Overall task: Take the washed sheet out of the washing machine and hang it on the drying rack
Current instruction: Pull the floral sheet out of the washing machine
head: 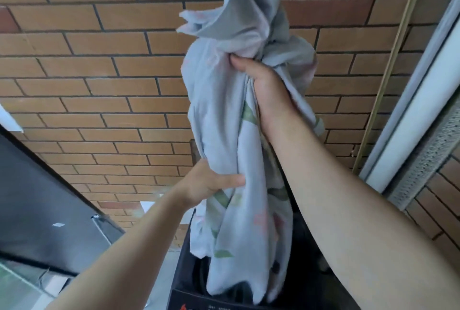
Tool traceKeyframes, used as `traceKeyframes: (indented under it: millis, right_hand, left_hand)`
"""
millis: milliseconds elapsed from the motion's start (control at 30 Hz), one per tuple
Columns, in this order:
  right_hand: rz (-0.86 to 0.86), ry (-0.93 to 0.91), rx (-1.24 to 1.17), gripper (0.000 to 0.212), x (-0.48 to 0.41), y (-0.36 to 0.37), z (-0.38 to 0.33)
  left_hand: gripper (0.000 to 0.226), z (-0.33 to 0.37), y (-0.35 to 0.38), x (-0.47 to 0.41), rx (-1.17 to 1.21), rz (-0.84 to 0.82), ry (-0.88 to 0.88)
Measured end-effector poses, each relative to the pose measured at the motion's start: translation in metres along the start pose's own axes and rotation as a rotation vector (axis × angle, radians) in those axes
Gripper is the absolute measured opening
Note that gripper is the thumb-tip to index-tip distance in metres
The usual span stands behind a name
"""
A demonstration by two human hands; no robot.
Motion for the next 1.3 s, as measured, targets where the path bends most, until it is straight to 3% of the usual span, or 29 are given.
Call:
traceKeyframes:
  millis: [67,133,200,300,400,433,500,600,700,767,833,1000,1100,1233,1267,1300]
  right_hand:
    - [0.005,-0.065,0.193,0.037,-0.004,-0.007,-0.003]
    - [-0.014,-0.067,0.459,0.054,-0.003,-0.02,-0.002]
    - [-0.089,0.14,0.558,0.068,0.011,-0.037,0.022]
    - [-0.233,0.322,0.438,0.056,0.057,-0.064,0.063]
    - [-0.507,0.457,0.28,0.096,0.102,-0.058,0.108]
    - [-0.572,0.489,0.275,0.099,0.113,-0.053,0.117]
    - [-0.654,0.557,0.304,0.084,0.129,-0.053,0.13]
    - [-0.737,0.686,0.402,0.053,0.16,-0.059,0.156]
    - [-0.451,0.572,0.505,0.049,0.152,-0.069,0.17]
    - [-0.201,0.496,0.491,0.051,0.142,-0.081,0.169]
    - [-0.089,0.429,0.531,0.042,0.13,-0.091,0.163]
    - [0.03,0.222,0.692,0.028,0.091,-0.095,0.119]
    - [0.024,0.071,0.853,0.027,0.067,-0.079,0.085]
    - [0.042,-0.111,0.921,0.023,0.04,-0.054,0.044]
    - [0.041,-0.15,0.953,0.022,0.035,-0.047,0.037]
    - [0.023,-0.178,1.005,0.022,0.033,-0.037,0.033]
  left_hand:
    - [0.044,-0.001,0.003,-0.006,0.091,0.015,-0.014]
    - [0.043,-0.002,0.003,-0.008,0.204,0.063,-0.037]
    - [0.048,-0.001,-0.001,-0.01,0.334,0.117,-0.051]
    - [0.05,0.021,-0.015,-0.015,0.44,0.177,-0.013]
    - [0.05,0.049,-0.024,-0.019,0.452,0.216,0.036]
    - [0.04,0.057,-0.026,-0.019,0.467,0.231,0.061]
    - [0.021,0.067,-0.029,-0.017,0.513,0.253,0.107]
    - [0.018,0.074,-0.031,-0.014,0.585,0.29,0.136]
    - [0.021,0.079,-0.03,-0.009,0.649,0.242,0.125]
    - [0.037,0.074,-0.037,-0.007,0.701,0.258,0.096]
    - [0.048,0.073,-0.049,-0.002,0.725,0.285,0.11]
    - [0.051,0.069,-0.082,0.02,0.745,0.32,0.233]
    - [0.07,0.059,-0.101,0.034,0.642,0.404,0.282]
    - [0.124,0.006,-0.075,0.026,0.472,0.415,0.003]
    - [0.137,-0.011,-0.064,0.024,0.417,0.36,-0.044]
    - [0.136,-0.021,-0.051,0.02,0.294,0.279,-0.05]
Point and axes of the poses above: each hand's wrist, its own x-axis away from the middle knuckle, its own y-axis out of the palm, z = x × y, the point moved 10 cm from there along -x, towards the middle knuckle, and after that the axes turned 7 degrees about -y, right-handed, at the moved point
